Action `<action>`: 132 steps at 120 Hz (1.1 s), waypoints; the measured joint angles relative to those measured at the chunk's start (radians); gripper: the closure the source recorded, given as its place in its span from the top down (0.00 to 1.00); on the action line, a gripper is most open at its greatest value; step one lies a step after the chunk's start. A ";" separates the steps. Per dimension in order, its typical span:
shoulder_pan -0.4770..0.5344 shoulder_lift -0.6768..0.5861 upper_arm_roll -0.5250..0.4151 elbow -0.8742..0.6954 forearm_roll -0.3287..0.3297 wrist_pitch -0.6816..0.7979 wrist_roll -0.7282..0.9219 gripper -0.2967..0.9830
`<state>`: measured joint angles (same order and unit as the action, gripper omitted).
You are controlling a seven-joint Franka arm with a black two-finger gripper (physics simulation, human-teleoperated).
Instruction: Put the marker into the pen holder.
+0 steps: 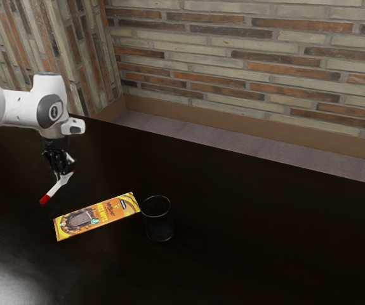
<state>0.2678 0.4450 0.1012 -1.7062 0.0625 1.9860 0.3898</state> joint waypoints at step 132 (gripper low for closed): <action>-0.197 -0.639 -0.366 -0.808 0.024 0.979 -0.383 0.17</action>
<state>0.0711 -0.1936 -0.2645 -2.5143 0.0863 2.9648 0.0071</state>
